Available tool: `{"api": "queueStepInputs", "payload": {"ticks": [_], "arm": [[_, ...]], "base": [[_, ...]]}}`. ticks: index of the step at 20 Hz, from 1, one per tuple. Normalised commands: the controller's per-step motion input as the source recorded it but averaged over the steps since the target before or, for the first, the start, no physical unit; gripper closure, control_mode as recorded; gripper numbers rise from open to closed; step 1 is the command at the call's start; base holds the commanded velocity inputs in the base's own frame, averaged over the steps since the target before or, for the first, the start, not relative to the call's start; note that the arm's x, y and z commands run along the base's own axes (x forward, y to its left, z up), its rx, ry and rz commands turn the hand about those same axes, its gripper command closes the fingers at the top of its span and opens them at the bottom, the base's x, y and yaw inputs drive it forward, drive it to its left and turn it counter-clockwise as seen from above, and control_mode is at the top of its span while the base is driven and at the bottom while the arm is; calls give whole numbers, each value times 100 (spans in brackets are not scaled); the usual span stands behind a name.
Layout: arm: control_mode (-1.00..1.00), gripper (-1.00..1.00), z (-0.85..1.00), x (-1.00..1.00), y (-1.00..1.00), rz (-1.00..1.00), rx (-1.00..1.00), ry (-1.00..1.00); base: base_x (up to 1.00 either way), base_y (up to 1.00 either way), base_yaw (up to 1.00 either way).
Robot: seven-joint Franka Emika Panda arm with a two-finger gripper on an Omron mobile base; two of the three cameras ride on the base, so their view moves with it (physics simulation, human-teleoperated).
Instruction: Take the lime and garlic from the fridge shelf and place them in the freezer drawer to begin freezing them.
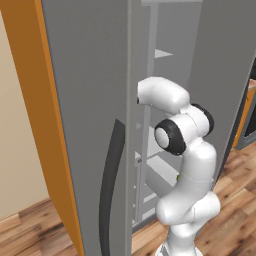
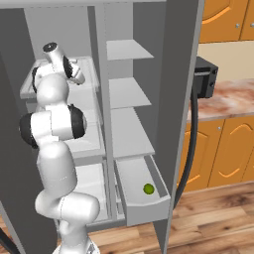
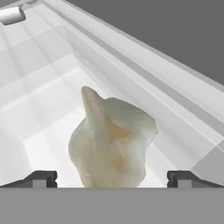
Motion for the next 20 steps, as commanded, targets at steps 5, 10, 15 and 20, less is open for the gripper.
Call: {"api": "queueStepInputs", "payload": {"ticks": [5, 10, 15, 20], "arm": [[-100, -100, -12, 44, 9, 0, 0, 0], [-100, -100, -12, 38, 0, 0, 0, 0], [-100, 100, -50, 0, -8, 0, 0, 0], [-100, 100, -10, 0, -4, 0, 0, 0]], "base": [[0, 0, 0], [0, 0, 0], [0, 0, 0], [0, 0, 0]]}}
